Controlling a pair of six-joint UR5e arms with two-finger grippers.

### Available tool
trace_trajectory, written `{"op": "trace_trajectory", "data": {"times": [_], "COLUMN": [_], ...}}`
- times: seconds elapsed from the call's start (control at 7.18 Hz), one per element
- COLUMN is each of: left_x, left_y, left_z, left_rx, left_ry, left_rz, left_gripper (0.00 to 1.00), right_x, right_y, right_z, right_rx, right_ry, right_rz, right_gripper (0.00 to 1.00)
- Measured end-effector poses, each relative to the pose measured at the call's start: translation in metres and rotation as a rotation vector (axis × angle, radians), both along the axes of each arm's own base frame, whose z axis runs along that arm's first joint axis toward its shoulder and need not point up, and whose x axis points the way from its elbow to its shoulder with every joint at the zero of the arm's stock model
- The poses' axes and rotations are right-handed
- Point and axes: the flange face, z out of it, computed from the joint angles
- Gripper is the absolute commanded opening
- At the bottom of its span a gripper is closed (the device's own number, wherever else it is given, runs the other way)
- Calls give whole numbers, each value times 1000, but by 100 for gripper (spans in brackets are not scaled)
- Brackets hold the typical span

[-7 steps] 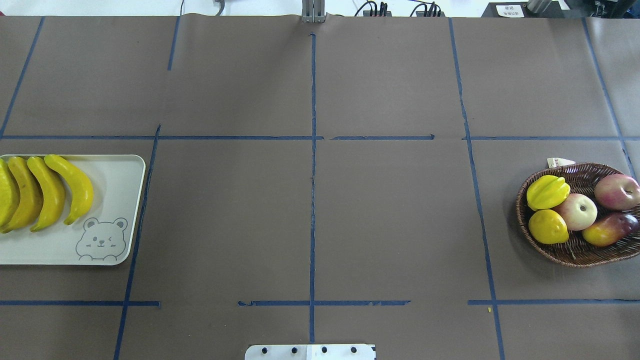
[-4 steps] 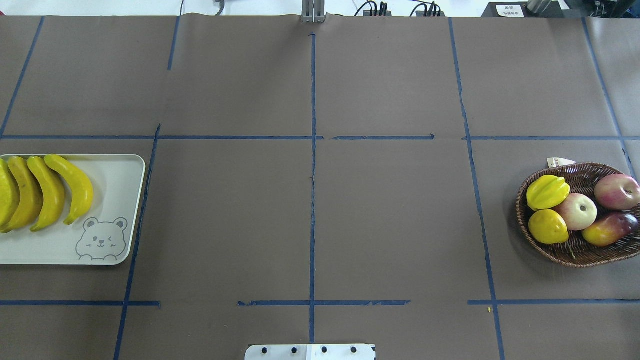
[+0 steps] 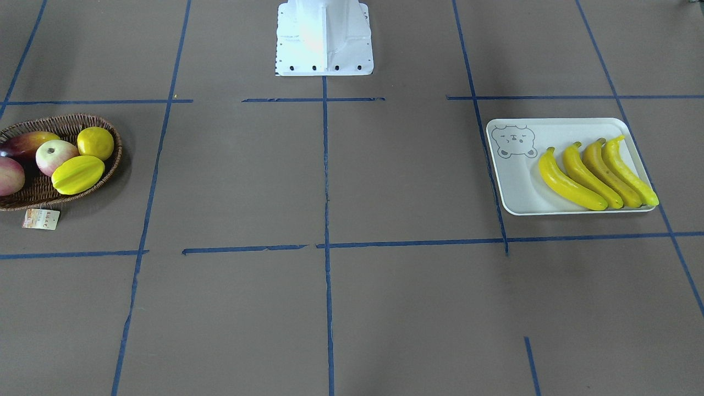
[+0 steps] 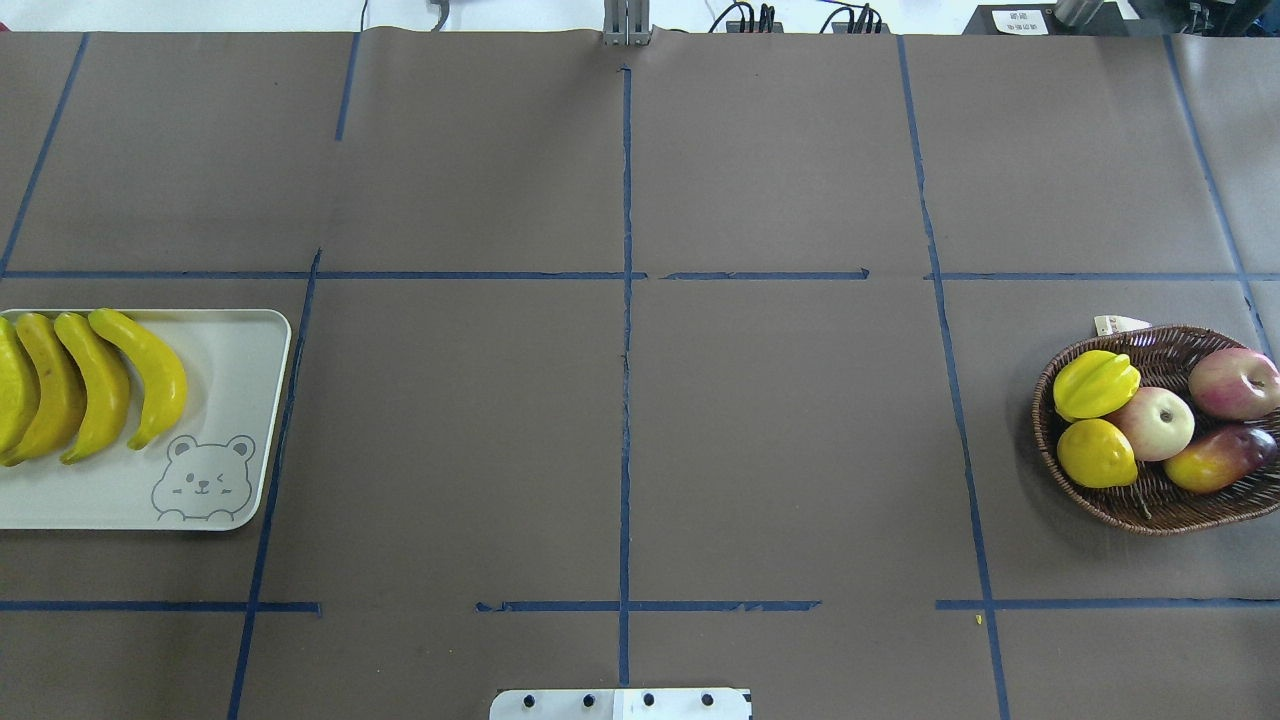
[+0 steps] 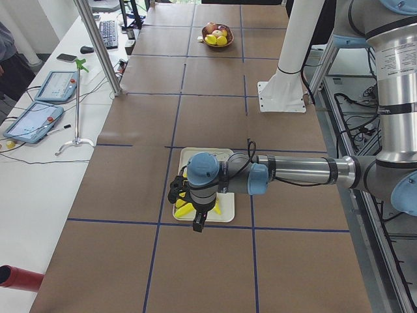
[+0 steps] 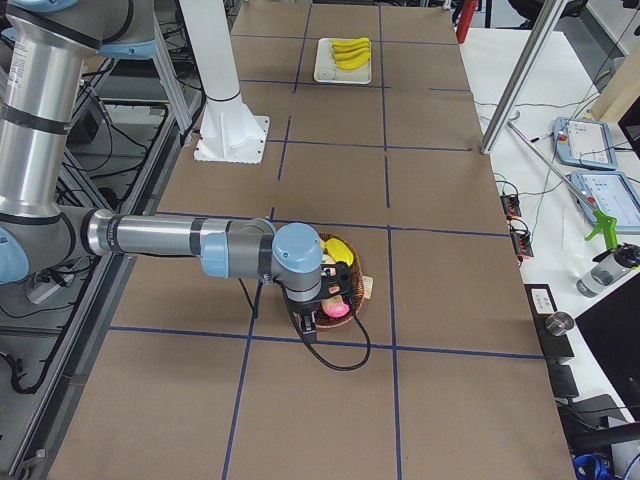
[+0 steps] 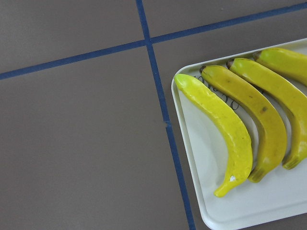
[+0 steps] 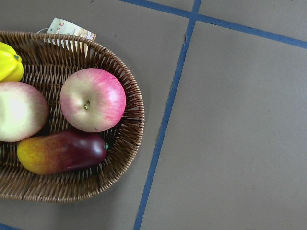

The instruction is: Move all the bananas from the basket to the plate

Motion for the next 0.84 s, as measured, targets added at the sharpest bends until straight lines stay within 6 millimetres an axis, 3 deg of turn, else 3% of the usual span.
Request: {"op": "trace_trajectory", "data": {"times": [0.84], "left_x": [-1], "left_y": [5], "left_z": [5], "left_rx": [-5], "left_ry": [-10], "left_rz": [4], "left_gripper": [100], "right_x": [0], "right_y": [2], "right_z": [0], "right_rx": [-31], "right_ry": [-2], "right_rz": [31], "right_gripper": [100]}}
